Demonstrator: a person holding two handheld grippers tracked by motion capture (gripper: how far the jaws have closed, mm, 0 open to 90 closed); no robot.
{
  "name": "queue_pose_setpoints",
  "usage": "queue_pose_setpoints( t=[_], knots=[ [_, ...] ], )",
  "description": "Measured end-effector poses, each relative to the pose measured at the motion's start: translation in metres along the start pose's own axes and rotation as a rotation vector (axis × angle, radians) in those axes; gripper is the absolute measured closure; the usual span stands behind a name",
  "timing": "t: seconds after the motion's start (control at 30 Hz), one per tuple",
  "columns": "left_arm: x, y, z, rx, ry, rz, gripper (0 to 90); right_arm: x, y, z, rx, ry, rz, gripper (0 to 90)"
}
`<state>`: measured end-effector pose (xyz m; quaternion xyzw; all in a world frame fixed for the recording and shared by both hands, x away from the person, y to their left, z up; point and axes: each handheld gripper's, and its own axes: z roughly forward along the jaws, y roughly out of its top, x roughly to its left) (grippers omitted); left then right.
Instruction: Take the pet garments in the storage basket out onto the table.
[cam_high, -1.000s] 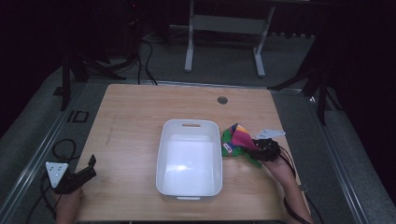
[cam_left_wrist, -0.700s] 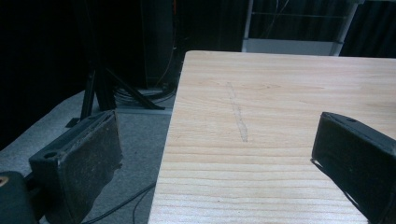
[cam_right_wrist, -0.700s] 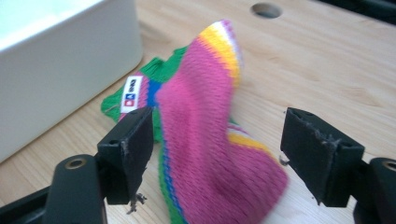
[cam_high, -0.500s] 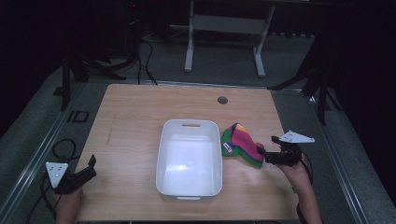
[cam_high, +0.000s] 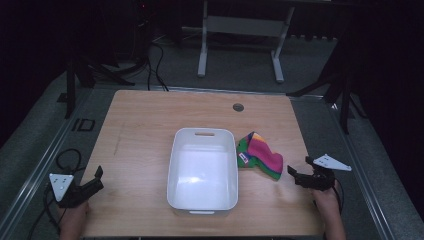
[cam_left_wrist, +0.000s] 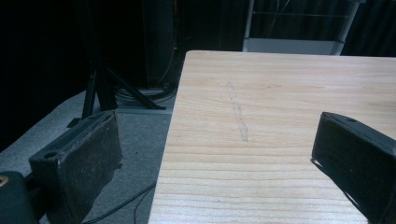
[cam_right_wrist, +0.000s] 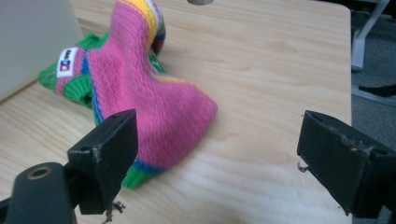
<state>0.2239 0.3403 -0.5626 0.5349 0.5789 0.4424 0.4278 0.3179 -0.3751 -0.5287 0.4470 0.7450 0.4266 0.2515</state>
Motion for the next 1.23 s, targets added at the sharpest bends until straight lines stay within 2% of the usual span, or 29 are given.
queue_pose_setpoints(
  t=[0.07, 0.43, 0.63, 0.77, 0.83, 0.93, 1.13, 1.23],
  knots=[
    [0.000, 0.000, 0.000, 0.000, 0.000, 0.001, 2.2, -0.001, -0.006, -0.003, -0.006, -0.023, 0.003, 12.5],
    [-0.001, 0.000, 0.000, -0.001, 0.000, 0.004, 2.2, -0.002, -0.033, -0.022, -0.093, -0.144, 0.095, 13.9],
    [-0.001, 0.000, 0.000, -0.001, -0.001, 0.005, 2.2, -0.001, -0.044, -0.026, -0.078, -0.172, 0.109, 13.9],
    [0.000, 0.000, 0.000, -0.001, 0.000, 0.004, 2.2, 0.000, -0.046, -0.031, -0.087, -0.190, 0.097, 13.9],
    [0.000, 0.000, 0.000, -0.001, 0.000, 0.003, 2.2, 0.000, -0.047, -0.032, -0.091, -0.179, 0.101, 13.9],
    [0.000, 0.000, 0.000, 0.000, 0.001, 0.004, 2.2, 0.000, -0.048, -0.035, -0.097, -0.192, 0.096, 14.0],
    [-0.001, 0.000, 0.000, 0.003, 0.003, 0.008, 2.2, -0.007, -0.051, -0.041, -0.124, -0.198, 0.139, 14.1],
    [-0.001, 0.000, 0.000, 0.002, 0.003, 0.008, 2.2, -0.007, -0.052, -0.040, -0.119, -0.195, 0.135, 14.1]
  ],
)
